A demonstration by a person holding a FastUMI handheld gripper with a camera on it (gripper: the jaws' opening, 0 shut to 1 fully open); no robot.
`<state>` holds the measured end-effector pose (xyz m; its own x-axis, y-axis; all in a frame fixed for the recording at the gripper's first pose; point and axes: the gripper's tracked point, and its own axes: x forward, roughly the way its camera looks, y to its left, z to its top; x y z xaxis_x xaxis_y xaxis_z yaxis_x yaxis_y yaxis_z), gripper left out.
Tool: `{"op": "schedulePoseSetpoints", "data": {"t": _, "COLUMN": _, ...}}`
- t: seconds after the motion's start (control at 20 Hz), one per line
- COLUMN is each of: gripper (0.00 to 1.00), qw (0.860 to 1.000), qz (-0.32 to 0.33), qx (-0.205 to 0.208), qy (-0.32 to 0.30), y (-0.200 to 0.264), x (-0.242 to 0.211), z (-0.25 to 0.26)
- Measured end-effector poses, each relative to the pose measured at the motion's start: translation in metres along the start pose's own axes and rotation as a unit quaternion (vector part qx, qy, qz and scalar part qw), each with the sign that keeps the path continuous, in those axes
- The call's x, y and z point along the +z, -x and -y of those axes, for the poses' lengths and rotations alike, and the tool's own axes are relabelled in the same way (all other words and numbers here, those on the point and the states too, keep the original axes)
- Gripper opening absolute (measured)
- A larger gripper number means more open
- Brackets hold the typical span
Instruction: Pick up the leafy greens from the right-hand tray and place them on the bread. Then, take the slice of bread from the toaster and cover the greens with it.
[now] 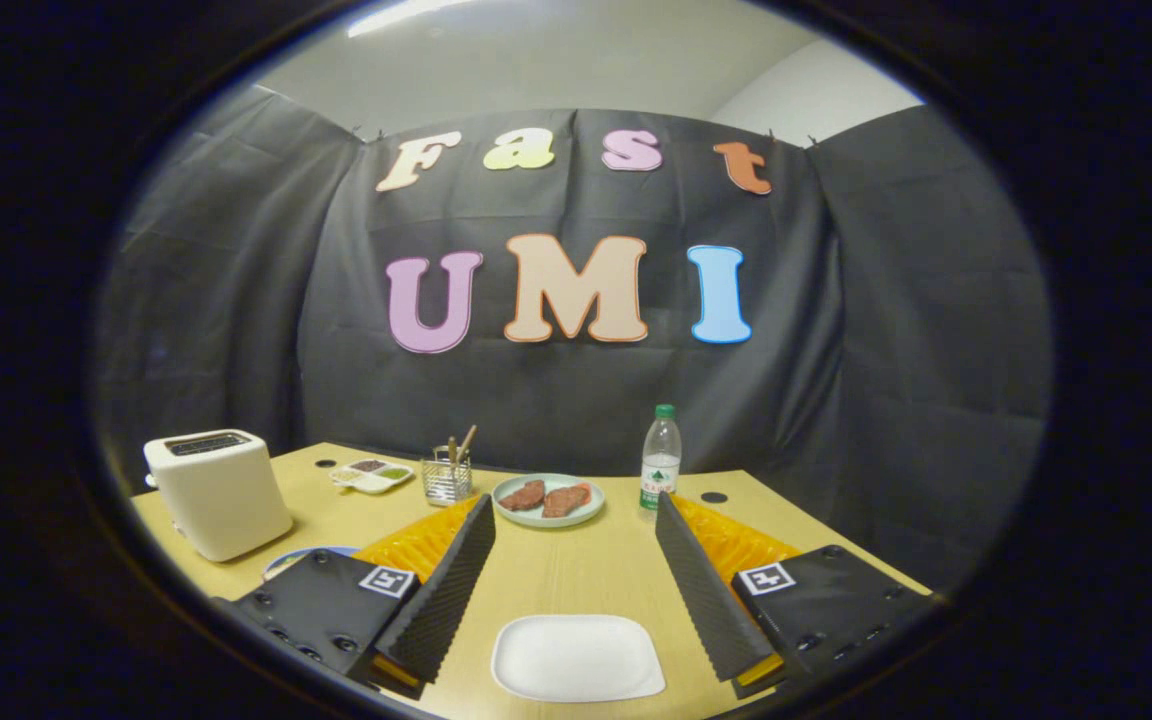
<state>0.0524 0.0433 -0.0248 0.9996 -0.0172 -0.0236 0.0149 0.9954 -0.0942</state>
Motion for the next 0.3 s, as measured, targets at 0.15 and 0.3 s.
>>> {"op": "schedulePoseSetpoints", "data": {"t": 0.15, "gripper": 1.0, "qw": 1.0, "qz": 0.0, "qx": 0.014, "qy": -0.005, "y": 0.0056, "x": -0.0009, "z": -0.0066}}
{"op": "schedulePoseSetpoints", "data": {"t": 0.3, "gripper": 1.0, "qw": 1.0, "qz": 0.002, "qx": 0.024, "qy": -0.009, "y": 0.0066, "x": 0.0, "z": -0.0089}}
